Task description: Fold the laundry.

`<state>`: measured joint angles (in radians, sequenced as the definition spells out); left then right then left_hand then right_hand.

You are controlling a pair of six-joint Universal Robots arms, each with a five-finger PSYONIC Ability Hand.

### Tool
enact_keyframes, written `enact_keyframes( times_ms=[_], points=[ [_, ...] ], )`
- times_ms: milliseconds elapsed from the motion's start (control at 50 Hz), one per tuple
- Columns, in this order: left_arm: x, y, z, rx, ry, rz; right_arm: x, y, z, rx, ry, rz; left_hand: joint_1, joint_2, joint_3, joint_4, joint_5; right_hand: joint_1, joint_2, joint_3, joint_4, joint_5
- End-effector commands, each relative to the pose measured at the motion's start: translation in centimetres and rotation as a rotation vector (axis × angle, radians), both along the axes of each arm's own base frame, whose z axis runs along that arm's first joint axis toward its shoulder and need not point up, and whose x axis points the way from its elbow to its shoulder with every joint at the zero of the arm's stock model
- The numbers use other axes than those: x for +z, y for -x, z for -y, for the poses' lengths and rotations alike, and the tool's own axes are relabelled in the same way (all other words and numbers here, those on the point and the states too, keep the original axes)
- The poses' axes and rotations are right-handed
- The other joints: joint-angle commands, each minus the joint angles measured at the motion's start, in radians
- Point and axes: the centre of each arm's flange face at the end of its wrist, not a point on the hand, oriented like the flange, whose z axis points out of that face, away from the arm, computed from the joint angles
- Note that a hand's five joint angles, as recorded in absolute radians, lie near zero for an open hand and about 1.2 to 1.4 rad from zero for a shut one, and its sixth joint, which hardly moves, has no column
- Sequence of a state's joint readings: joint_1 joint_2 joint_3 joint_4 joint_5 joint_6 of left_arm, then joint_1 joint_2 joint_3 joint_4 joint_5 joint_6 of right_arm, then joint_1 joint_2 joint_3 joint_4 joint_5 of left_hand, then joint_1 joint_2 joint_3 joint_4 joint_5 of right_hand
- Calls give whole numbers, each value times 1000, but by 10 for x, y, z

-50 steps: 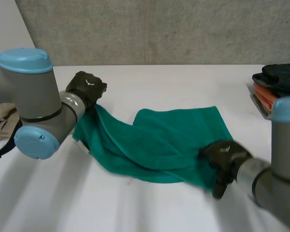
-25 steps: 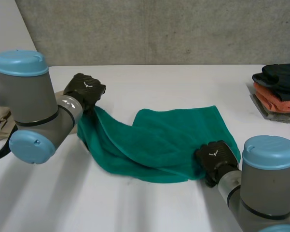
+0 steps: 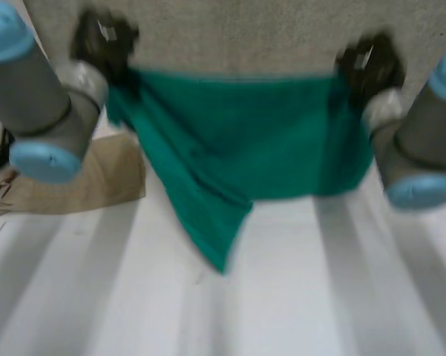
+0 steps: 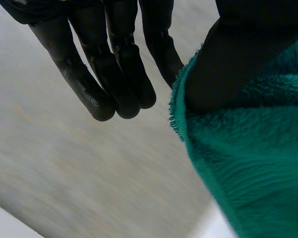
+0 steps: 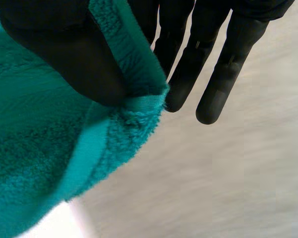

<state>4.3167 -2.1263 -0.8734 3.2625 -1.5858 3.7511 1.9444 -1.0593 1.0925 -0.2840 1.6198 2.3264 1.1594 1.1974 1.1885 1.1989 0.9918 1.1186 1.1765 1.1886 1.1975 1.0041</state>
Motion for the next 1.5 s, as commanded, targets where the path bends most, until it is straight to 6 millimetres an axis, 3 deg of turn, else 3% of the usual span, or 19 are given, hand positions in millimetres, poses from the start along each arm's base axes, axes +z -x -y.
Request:
enact_keyframes(
  times_ms=[20, 100, 160, 180, 240, 260, 300, 420, 500, 580, 640, 720, 860, 1040, 1240, 1320, 1340, 1400, 1500],
  points=[
    [105, -4, -13, -3, 359, -280, 121, 17, 19, -10, 493, 350, 237, 199, 208, 197, 230, 278, 220, 208, 199, 218],
    [105, -12, -18, 39, 348, -322, 124, 27, 20, 6, 502, 426, 237, 199, 208, 197, 230, 278, 220, 208, 199, 218],
    [76, -18, -21, 60, 227, -273, 100, 31, 27, 24, 405, 410, 237, 199, 208, 197, 230, 278, 220, 208, 199, 218],
    [55, -20, -21, 61, 156, -239, 92, 32, 28, 30, 375, 401, 237, 199, 208, 197, 230, 278, 220, 208, 199, 218],
    [20, -20, -25, 50, 41, -185, 52, 32, 30, 71, 232, 354, 237, 199, 208, 197, 230, 278, 220, 208, 199, 218],
    [-6, -20, -29, 42, -33, -147, 29, 32, 29, 99, 156, 328, 237, 199, 208, 197, 230, 278, 220, 208, 199, 218],
    [-31, -19, -34, 32, -102, -109, 5, 30, 25, 134, 74, 303, 237, 199, 208, 197, 230, 278, 220, 208, 199, 218],
    [-130, -16, -55, -1, -362, 39, -94, 29, -3, 215, -241, 194, 237, 199, 208, 197, 230, 278, 220, 208, 199, 218],
    [-176, -19, -61, 13, -482, 151, -145, 35, -21, 208, -399, 101, 237, 199, 208, 197, 230, 278, 220, 208, 199, 218],
    [-198, -25, -61, 25, -553, 241, -170, 46, -30, 164, -485, -5, 237, 199, 208, 197, 230, 278, 220, 208, 199, 218],
    [-201, -28, -59, 29, -571, 264, -176, 51, -34, 145, -527, -38, 121, 83, 92, 81, 114, 278, 220, 208, 199, 218],
    [-198, -36, -51, 38, -586, 250, -173, 59, -37, 116, -574, -26, -633, -671, -662, -672, -640, 278, 220, 208, 199, 218],
    [-185, -50, -42, 39, -592, 160, -159, 66, -40, 96, -582, 53, -820, -858, -849, -859, -827, 278, 220, 208, 199, 218],
    [-192, -74, -37, 50, -698, 108, -159, 67, -40, 92, -598, 92, -796, -834, -825, -836, -803, 278, 220, 208, 199, 218],
    [-197, -83, -22, 40, -724, 83, -161, 65, -41, 95, -599, 78, -491, -529, -520, -531, -498, 278, 220, 208, 199, 218],
    [-200, -84, -16, 55, -727, 85, -158, 67, -40, 89, -593, 78, 39, 1, 10, -1, 32, 278, 220, 208, 199, 218],
    [-197, -84, -13, 58, -720, 80, -157, 68, -40, 86, -593, 79, 235, 197, 206, 195, 228, 278, 220, 208, 199, 218],
    [-190, -86, -14, 63, -721, 77, -151, 69, -42, 78, -595, 78, 237, 199, 208, 197, 230, 278, 220, 208, 199, 218],
    [-153, -86, -42, 48, -738, 86, -125, 73, -63, 81, -664, -3, 237, 199, 208, 197, 230, 278, 220, 208, 199, 218]
  ],
)
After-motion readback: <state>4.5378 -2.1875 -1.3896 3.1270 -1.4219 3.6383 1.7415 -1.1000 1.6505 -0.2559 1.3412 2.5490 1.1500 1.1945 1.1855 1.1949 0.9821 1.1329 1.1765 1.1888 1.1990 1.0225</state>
